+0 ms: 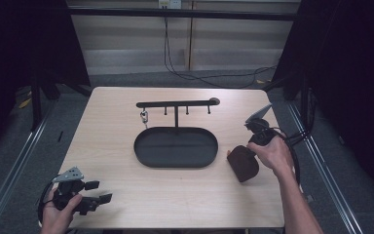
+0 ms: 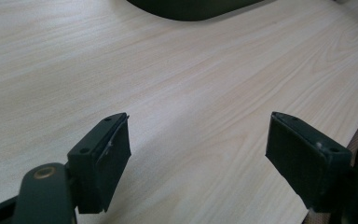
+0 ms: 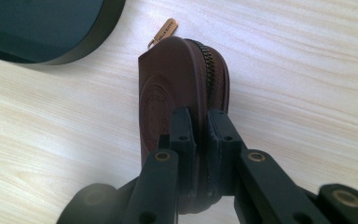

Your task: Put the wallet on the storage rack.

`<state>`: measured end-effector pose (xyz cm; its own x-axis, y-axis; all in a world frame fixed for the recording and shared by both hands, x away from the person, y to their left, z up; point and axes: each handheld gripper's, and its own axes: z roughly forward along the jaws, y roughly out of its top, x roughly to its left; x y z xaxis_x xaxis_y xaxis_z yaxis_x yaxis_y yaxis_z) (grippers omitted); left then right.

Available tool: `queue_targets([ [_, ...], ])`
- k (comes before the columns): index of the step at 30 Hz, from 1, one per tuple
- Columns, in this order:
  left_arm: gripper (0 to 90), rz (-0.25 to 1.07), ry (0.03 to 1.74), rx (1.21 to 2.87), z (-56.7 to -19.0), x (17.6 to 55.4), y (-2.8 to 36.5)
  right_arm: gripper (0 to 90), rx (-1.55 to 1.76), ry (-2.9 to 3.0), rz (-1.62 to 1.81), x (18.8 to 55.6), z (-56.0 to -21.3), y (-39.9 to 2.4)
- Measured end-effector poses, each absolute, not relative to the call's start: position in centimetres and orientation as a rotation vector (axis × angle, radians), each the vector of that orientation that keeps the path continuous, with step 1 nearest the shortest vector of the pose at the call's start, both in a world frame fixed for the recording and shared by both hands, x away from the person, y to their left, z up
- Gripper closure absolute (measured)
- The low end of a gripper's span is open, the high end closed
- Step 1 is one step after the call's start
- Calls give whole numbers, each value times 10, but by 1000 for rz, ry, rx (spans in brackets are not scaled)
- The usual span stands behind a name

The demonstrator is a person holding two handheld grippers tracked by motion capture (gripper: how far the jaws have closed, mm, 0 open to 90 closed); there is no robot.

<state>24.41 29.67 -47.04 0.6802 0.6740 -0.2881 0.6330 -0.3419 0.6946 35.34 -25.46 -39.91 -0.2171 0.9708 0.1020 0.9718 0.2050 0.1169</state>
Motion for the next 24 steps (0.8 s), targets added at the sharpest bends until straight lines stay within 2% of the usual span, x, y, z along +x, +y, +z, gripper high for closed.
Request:
queue_targets([
  [24,216,60,1017,2055,-470,245,297,826,-2019,-2468,-195,361,-350,-249],
])
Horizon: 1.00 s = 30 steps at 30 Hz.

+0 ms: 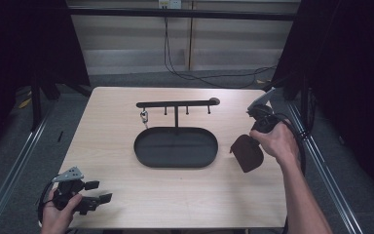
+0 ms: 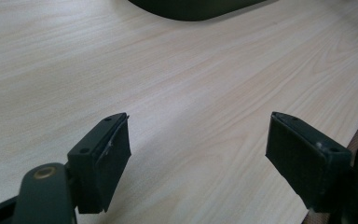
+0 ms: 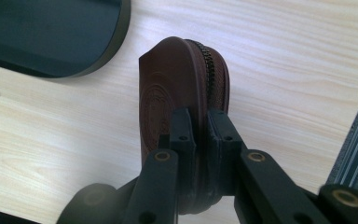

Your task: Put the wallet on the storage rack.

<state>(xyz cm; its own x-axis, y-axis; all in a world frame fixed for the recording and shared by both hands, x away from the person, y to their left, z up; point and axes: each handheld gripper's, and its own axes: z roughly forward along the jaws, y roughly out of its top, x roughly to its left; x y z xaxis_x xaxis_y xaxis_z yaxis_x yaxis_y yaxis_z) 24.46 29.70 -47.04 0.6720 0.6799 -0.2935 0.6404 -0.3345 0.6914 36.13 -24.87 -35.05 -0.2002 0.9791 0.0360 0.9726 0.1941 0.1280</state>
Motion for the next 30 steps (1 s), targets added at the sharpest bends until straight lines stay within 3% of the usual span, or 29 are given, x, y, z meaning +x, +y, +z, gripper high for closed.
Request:
queue_targets([
  [11,209,64,1019,2055,-471,245,297,824,1906,2377,312,364,-327,-244],
  [30,209,56,1004,2071,-471,245,295,840,1878,2396,467,378,-317,-212],
])
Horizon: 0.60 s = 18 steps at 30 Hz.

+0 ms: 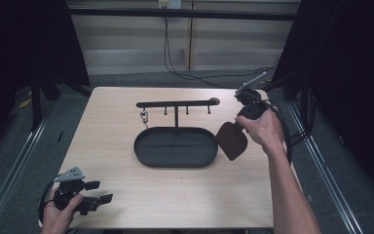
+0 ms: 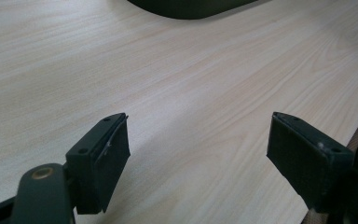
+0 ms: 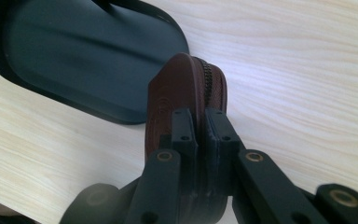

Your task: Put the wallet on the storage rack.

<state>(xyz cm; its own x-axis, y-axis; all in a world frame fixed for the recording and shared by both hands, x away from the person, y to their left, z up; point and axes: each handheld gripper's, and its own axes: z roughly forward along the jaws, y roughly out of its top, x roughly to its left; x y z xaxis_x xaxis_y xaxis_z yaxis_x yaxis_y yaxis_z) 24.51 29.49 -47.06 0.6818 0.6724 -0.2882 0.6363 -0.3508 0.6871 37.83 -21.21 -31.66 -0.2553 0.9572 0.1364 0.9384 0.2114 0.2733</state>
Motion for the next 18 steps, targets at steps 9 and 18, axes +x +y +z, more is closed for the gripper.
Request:
queue_targets([
  [9,208,62,1007,2064,-470,243,296,843,1891,2390,557,385,-318,-202],
  [18,209,55,995,2074,-470,244,295,844,1907,2384,703,385,-331,-198],
])
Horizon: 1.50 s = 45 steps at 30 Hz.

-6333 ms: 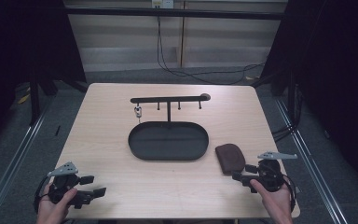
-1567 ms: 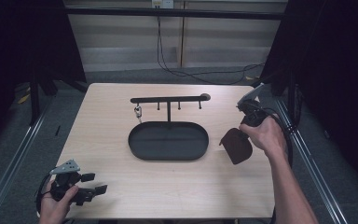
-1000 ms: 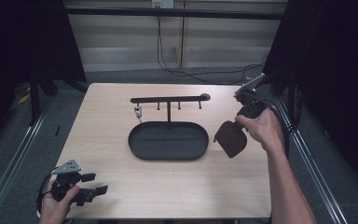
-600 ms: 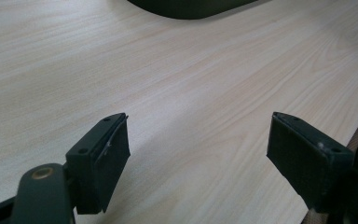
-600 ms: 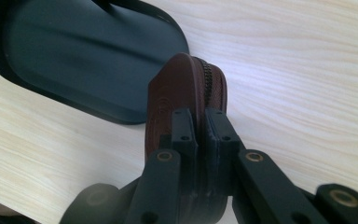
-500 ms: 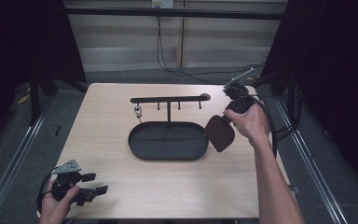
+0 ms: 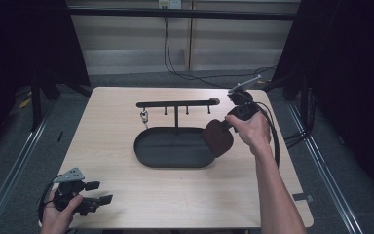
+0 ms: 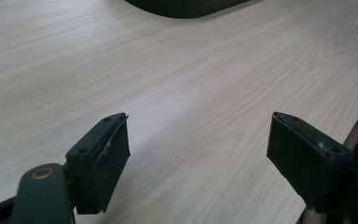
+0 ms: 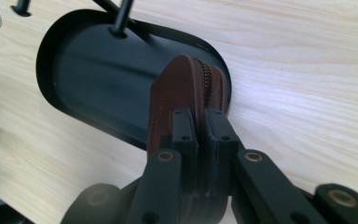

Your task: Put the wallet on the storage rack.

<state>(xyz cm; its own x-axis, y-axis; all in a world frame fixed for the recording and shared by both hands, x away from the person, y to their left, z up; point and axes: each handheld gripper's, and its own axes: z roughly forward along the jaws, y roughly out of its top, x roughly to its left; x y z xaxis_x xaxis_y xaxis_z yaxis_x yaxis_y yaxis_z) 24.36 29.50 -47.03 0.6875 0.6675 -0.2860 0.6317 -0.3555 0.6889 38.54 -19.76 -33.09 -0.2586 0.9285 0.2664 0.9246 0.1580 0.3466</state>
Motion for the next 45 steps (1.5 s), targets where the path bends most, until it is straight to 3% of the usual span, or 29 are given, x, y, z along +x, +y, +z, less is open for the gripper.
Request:
queue_targets([
  [25,208,51,1009,2055,-471,242,298,847,2033,2266,1052,394,-399,-187],
  [45,209,37,1013,2043,-470,242,298,834,2004,2262,1046,400,-435,-173],
])
